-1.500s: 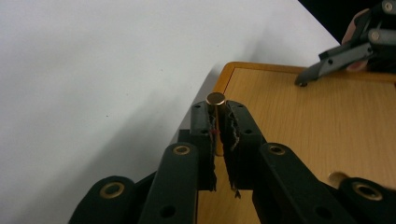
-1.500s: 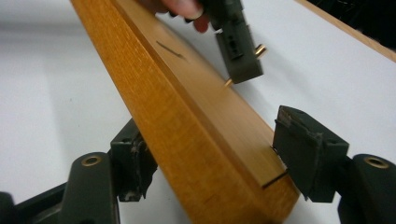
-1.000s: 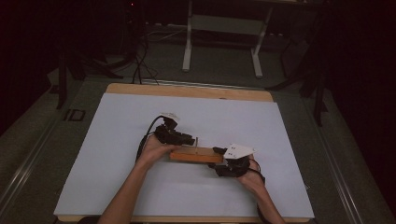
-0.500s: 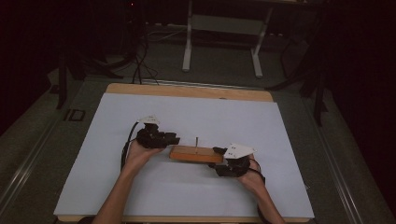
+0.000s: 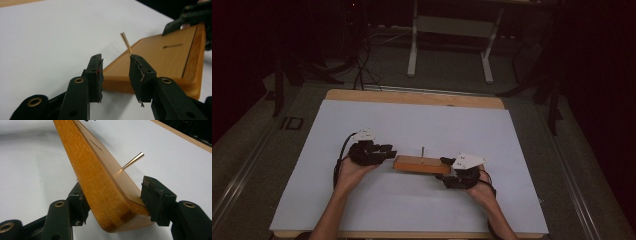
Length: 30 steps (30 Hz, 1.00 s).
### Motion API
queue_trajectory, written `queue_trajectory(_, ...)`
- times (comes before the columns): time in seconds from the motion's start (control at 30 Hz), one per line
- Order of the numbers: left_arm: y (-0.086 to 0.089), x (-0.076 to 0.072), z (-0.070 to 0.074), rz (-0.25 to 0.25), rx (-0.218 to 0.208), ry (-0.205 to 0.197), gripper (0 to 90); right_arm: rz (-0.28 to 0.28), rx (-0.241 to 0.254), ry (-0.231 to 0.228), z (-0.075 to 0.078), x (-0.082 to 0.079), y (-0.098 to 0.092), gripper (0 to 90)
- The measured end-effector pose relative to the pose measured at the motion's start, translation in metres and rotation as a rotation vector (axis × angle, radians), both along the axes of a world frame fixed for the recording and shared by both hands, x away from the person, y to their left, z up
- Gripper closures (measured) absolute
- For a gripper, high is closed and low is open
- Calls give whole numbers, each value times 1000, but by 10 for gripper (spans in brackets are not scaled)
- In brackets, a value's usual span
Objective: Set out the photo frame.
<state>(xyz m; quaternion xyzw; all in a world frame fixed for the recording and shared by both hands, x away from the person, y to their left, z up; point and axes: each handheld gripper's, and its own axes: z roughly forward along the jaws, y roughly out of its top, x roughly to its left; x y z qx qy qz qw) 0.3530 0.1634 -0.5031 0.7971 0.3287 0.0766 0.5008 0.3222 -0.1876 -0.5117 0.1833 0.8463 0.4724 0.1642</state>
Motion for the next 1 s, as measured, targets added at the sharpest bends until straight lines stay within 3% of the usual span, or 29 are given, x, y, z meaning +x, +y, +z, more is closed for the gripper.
queue_trajectory(0.3, 6, -13, 7, 22, 33, -53, 579, 0, 9, 2, 0, 0, -1, 421)
queue_trajectory(0.47, 15, -19, 3, 41, 37, -49, 571, -5, 23, 10, 1, 2, -2, 427)
queue_trajectory(0.57, 16, -21, 0, 48, 78, -53, 553, -6, 23, 9, 1, 2, -2, 430)
queue_trajectory(0.7, 14, -25, -4, 22, 125, -58, 540, -5, 22, 10, 1, 3, -2, 432)
queue_trajectory(1.0, 5, -29, -6, -36, 157, -53, 492, -8, 19, 4, 2, 3, -2, 439)
